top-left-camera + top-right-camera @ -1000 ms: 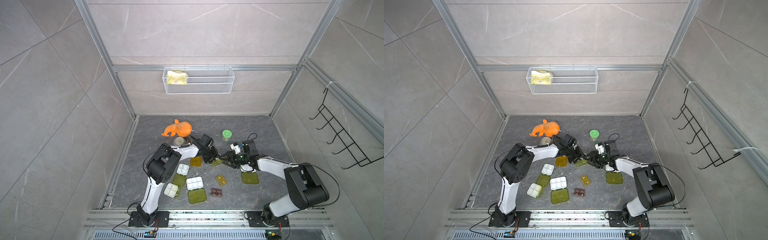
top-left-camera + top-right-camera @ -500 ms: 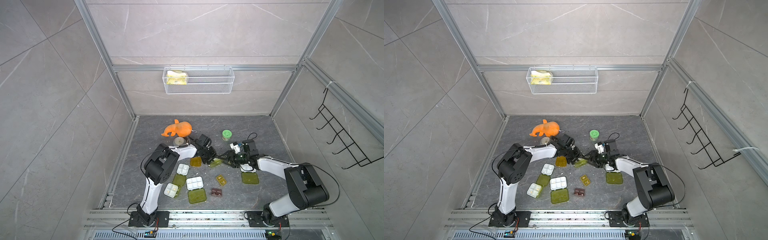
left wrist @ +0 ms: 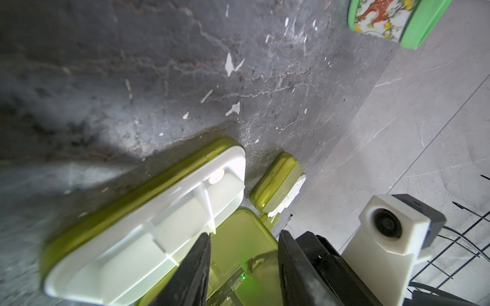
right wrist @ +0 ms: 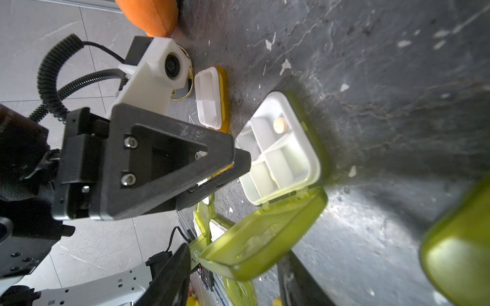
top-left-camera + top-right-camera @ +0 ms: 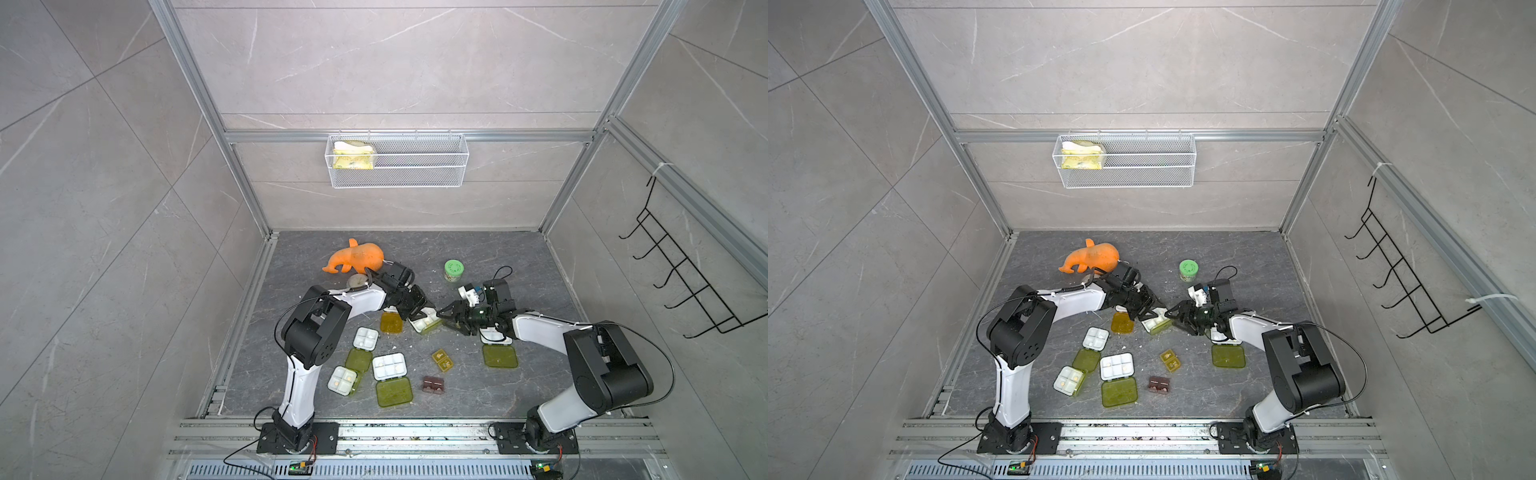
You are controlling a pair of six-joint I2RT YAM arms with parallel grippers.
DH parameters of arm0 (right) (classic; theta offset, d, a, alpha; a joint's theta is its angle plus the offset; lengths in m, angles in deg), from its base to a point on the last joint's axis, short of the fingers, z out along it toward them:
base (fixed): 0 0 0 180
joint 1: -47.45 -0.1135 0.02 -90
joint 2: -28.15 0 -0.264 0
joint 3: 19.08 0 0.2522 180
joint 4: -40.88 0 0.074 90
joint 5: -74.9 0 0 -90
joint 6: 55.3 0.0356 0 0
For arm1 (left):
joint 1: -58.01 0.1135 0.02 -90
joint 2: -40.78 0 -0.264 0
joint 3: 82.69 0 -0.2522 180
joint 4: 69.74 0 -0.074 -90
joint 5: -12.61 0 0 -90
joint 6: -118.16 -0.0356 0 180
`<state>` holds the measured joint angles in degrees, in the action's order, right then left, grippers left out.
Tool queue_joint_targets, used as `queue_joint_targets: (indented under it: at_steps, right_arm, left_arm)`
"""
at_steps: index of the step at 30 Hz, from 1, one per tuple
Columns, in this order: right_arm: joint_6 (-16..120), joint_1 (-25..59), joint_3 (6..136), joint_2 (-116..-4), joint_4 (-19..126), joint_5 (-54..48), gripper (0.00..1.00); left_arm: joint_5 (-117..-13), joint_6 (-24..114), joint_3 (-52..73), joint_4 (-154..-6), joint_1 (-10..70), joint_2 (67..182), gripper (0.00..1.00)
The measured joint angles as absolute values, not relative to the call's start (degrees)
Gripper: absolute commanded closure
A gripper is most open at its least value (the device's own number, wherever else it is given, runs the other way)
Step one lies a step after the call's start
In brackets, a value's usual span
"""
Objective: Close pillboxes
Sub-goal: Close the lid on the pillbox.
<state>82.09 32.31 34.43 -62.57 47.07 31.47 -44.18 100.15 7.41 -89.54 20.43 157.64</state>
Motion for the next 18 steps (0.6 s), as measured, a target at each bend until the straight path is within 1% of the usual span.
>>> queue_joint_targets:
  at_steps: [7, 14, 18]
  right_arm:
    - [82.92, 32.31, 34.89, -63.38, 46.24, 31.84, 0.46]
    - [83.36, 31.0, 38.78, -65.5, 45.8, 31.84, 0.46]
    - [83.82, 30.28, 40.31, -66.04, 45.63, 31.82, 0.46]
  left_arm:
    - [-44.22, 99.8, 9.49, -90.07, 22.83, 153.99, 0.56]
    - [-45.01, 97.57, 12.26, -93.11, 27.4, 147.54, 0.56]
    - [-46.01, 95.49, 12.26, -95.12, 28.1, 145.42, 0.56]
